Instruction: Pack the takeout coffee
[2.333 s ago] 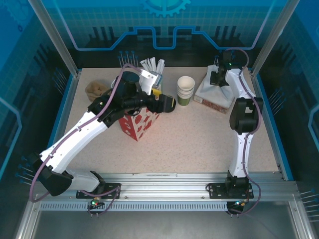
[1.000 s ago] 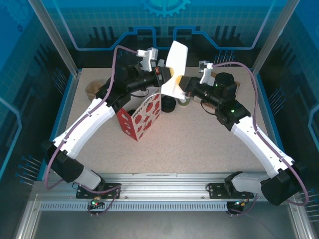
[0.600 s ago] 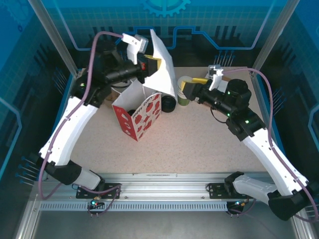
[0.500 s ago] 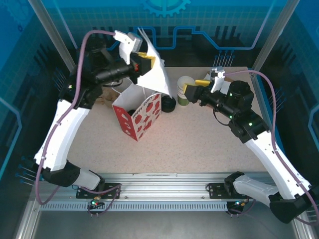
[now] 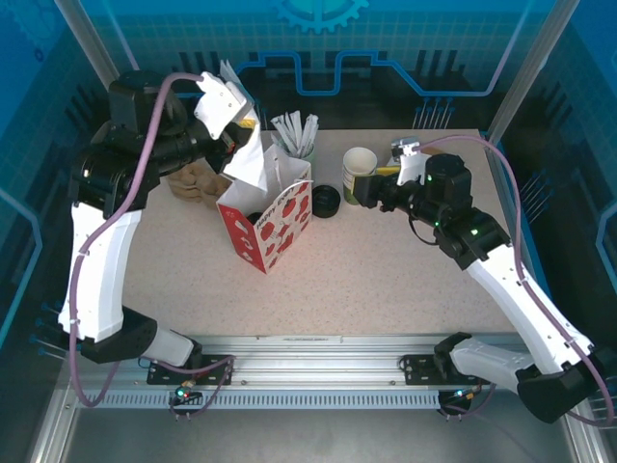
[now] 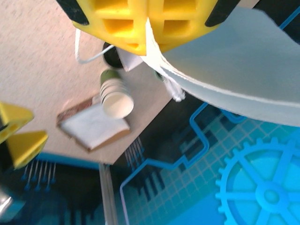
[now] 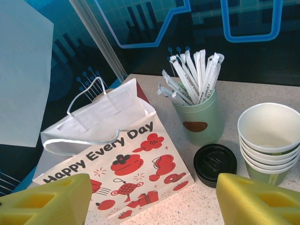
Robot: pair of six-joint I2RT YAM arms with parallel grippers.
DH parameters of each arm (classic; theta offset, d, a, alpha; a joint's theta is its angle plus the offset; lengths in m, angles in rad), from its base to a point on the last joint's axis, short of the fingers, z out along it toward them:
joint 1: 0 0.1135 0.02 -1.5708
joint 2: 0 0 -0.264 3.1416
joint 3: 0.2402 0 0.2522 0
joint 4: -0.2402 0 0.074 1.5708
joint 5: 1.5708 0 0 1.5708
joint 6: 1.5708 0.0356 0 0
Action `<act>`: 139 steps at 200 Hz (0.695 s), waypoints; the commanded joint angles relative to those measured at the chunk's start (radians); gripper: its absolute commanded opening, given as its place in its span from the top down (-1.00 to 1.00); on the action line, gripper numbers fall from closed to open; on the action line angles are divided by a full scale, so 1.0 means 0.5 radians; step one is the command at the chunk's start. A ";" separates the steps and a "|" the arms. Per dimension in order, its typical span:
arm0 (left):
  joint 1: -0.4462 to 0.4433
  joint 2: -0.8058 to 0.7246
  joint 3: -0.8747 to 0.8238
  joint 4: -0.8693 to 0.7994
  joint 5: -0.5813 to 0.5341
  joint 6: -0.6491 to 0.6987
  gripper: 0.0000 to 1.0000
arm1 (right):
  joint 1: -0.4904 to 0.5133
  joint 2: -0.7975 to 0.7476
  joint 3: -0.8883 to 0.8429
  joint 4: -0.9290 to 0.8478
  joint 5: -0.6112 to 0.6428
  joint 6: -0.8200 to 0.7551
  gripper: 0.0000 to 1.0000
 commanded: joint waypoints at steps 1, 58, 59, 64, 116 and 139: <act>0.061 0.071 0.077 -0.240 -0.065 0.316 1.00 | 0.001 0.031 0.058 -0.025 -0.043 -0.041 -0.45; 0.063 0.023 -0.080 -0.287 0.118 0.550 1.00 | -0.002 0.090 0.070 -0.050 -0.084 -0.023 -0.45; 0.062 0.022 -0.082 -0.287 0.119 0.551 1.00 | -0.002 0.091 0.071 -0.050 -0.084 -0.023 -0.45; 0.064 0.011 -0.099 -0.287 0.125 0.550 1.00 | -0.001 0.089 0.072 -0.050 -0.084 -0.019 -0.45; 0.064 -0.011 -0.188 -0.260 -0.019 0.390 1.00 | -0.005 0.091 0.085 -0.071 -0.064 -0.042 -0.45; 0.063 -0.020 -0.221 -0.285 -0.041 0.292 1.00 | -0.008 0.097 0.083 -0.081 -0.057 -0.052 -0.45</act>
